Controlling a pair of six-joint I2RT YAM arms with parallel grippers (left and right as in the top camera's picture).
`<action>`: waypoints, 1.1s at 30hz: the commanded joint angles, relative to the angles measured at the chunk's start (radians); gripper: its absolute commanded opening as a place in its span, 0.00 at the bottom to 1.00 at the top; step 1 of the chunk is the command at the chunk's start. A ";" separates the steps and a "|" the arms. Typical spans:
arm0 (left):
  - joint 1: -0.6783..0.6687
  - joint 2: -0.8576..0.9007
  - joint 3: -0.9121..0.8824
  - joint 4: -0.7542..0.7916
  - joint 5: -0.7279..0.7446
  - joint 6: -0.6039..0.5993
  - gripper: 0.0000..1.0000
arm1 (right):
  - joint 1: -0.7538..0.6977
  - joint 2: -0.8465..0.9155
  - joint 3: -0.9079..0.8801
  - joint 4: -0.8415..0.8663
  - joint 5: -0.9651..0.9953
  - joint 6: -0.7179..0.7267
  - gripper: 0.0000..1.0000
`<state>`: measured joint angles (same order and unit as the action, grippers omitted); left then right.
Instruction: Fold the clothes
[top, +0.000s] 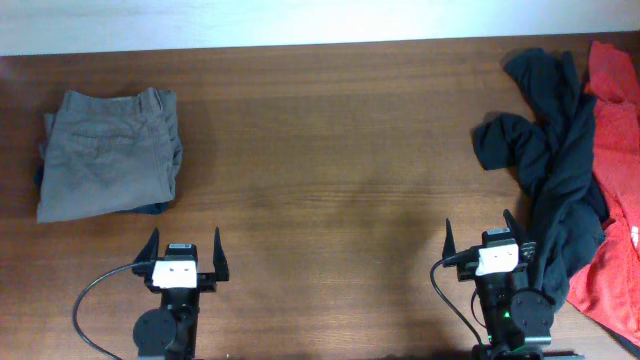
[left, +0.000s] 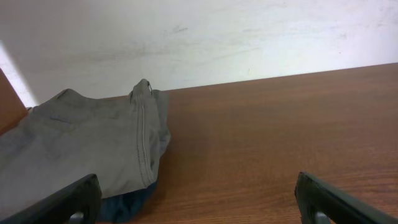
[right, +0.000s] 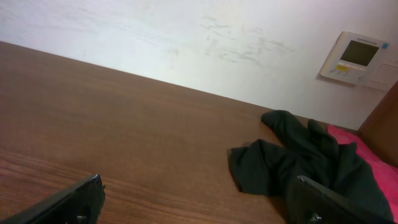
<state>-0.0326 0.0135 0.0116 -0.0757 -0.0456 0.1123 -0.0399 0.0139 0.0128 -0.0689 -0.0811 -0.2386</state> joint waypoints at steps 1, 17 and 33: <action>-0.004 -0.008 -0.002 -0.004 -0.003 0.010 0.99 | -0.006 -0.008 -0.007 -0.001 -0.016 0.011 0.99; -0.004 -0.008 -0.002 -0.004 -0.003 0.010 0.99 | -0.006 -0.008 -0.007 -0.001 -0.016 0.011 0.99; -0.004 -0.008 0.000 0.000 0.001 -0.141 0.99 | -0.006 -0.005 0.000 -0.006 -0.008 0.248 0.99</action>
<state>-0.0326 0.0135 0.0116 -0.0753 -0.0456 0.0723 -0.0399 0.0139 0.0128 -0.0689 -0.0807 -0.0700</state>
